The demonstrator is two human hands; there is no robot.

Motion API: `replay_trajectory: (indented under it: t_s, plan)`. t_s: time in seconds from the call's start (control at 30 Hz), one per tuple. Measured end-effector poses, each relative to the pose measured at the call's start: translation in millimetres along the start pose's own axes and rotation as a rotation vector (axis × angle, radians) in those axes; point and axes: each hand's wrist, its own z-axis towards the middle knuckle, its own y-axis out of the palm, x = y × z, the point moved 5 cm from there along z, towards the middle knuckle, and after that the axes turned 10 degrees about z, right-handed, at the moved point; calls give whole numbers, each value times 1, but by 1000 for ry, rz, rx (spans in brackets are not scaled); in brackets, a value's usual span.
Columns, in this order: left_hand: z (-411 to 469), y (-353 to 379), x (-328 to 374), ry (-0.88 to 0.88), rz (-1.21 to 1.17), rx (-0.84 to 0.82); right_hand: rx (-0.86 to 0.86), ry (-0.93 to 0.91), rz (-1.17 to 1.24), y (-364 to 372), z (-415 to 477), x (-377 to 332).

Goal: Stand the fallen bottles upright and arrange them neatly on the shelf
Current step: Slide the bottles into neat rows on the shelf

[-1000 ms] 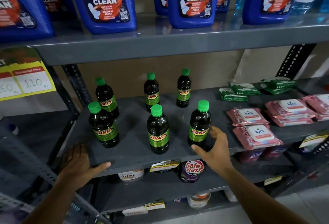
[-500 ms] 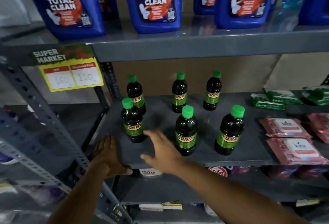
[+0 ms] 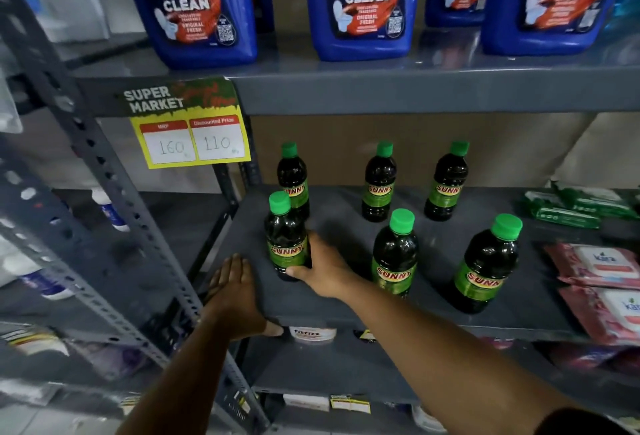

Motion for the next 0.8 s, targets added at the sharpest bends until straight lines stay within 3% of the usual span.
replay_trajectory:
  t_s: [0.37, 0.8]
  plan:
    - [-2, -4, 0, -2, -1, -46, -12, -93, -38, 4, -39, -2]
    - [-2, -5, 0, -3, -41, -68, -18, -38, -65, 2, -42, -2]
